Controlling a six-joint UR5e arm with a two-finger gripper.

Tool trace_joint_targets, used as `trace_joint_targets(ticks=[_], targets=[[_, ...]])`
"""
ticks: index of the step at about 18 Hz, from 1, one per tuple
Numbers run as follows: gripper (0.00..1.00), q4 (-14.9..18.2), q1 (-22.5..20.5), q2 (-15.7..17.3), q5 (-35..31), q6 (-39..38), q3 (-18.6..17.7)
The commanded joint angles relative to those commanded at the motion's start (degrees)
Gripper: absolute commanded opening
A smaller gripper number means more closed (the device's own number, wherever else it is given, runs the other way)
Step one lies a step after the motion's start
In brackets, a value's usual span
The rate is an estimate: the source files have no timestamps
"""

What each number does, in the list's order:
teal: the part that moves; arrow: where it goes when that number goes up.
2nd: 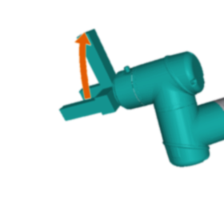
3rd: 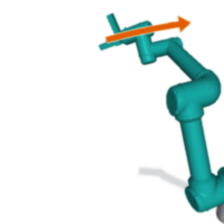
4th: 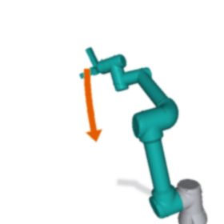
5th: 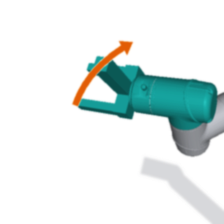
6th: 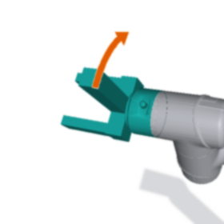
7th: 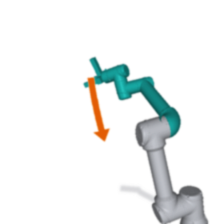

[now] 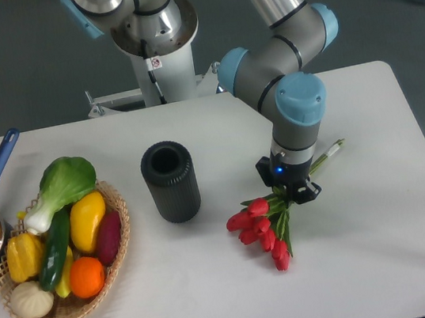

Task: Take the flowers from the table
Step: 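Lift the gripped red tulip bunch up off the table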

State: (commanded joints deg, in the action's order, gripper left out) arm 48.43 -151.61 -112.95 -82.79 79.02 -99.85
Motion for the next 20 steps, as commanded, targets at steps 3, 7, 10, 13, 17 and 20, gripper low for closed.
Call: trace_joint_targets(ticks=[3, 7, 10, 13, 17, 20], targets=[[0.0, 0.17, -0.35, 1.06, 0.0, -1.59, 1.93], [0.0, 4.74, -2.1, 1.24, -0.61, -1.77, 6.58], [0.0, 6.15, -2.02, 1.32, -0.79, -1.33, 8.78], [0.0, 6.68, -1.85, 2.46, -0.7, -1.24, 9.93], [0.0, 6.77, -1.85, 2.99, -0.7, -1.24, 10.11], [0.0, 8.43, -2.02, 3.7, -0.79, -1.24, 10.63]])
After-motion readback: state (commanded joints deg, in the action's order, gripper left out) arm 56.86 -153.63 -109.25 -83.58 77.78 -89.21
